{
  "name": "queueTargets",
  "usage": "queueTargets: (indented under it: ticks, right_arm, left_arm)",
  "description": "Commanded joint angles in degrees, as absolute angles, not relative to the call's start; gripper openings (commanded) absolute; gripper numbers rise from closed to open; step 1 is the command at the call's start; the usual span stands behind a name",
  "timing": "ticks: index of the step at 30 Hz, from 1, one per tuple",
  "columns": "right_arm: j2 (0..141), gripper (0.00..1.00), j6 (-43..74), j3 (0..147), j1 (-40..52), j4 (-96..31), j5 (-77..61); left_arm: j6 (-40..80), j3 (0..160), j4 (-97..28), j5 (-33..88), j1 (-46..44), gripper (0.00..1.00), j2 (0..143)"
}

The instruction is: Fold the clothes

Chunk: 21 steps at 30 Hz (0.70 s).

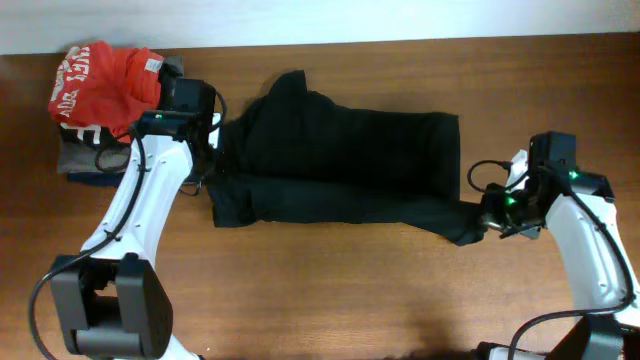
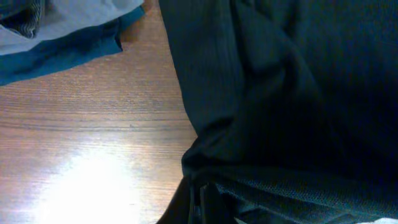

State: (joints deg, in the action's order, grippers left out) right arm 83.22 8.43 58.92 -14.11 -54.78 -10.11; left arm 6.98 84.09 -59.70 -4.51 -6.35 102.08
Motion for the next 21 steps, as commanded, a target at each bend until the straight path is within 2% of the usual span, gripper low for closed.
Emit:
queueTargets:
  ticks: [1,13,21]
  right_arm:
    - [84.9,0.04,7.3,58.7,-12.8,-52.3,-9.0]
    - [93.3,0.04,7.3,58.7,-8.6,-44.2,-8.8]
    - [97.9,0.04,7.3,58.7,-8.6,-40.6,-8.4]
  left_arm:
    - [7.7,83.6,-58.5,-6.7,-5.8,0.0,100.9]
    - [6.7,83.4,-54.8,-7.2,-5.8,0.01,102.3]
    - [6.6,83.4,-51.6,-7.3,-5.8,0.0,109.9]
